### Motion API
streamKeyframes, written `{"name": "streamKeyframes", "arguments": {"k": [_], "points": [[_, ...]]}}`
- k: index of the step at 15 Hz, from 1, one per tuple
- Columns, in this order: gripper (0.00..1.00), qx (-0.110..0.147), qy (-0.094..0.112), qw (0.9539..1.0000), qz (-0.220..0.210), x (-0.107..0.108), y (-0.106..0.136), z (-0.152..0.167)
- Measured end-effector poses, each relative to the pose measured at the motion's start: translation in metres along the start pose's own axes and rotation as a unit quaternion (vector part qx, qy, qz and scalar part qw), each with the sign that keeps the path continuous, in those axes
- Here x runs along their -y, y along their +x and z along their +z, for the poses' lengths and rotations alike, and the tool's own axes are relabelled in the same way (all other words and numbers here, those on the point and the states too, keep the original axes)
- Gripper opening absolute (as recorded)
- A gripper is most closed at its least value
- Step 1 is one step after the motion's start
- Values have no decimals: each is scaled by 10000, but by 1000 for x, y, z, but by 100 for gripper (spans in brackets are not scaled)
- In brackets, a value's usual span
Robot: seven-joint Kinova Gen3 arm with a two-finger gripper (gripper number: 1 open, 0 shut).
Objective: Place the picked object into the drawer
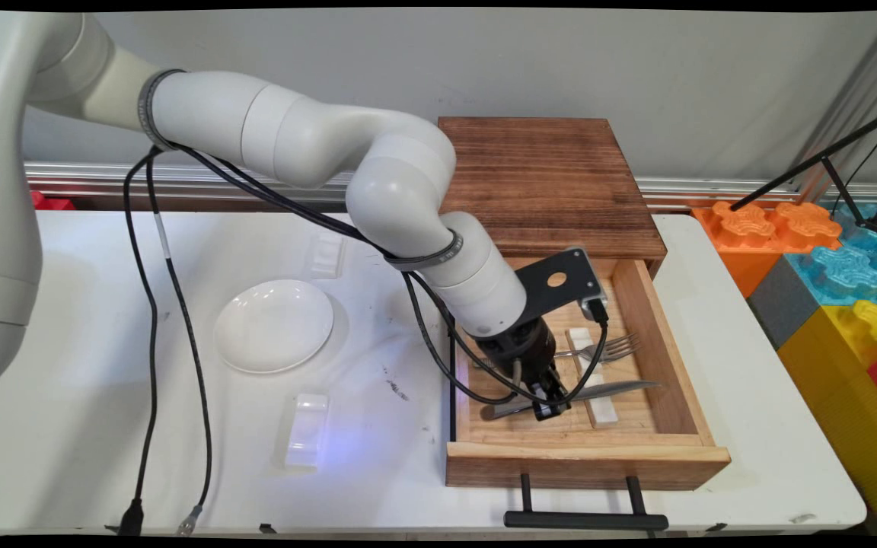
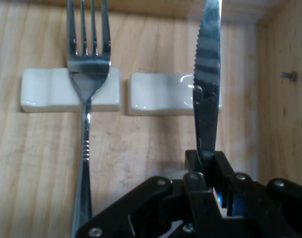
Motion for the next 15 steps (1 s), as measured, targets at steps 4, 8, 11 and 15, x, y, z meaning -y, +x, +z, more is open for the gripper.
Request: {"name": "streamKeyframes", "arguments": {"k": [4,8,11,15], "points": [[0,5,-12,10000,45,1,-3,4],[0,8,3,10000,78,3,-5,7],[0,16,18,9999,101,4,-6,9],[100,25,26,9999,156,6,-6,10]]}}
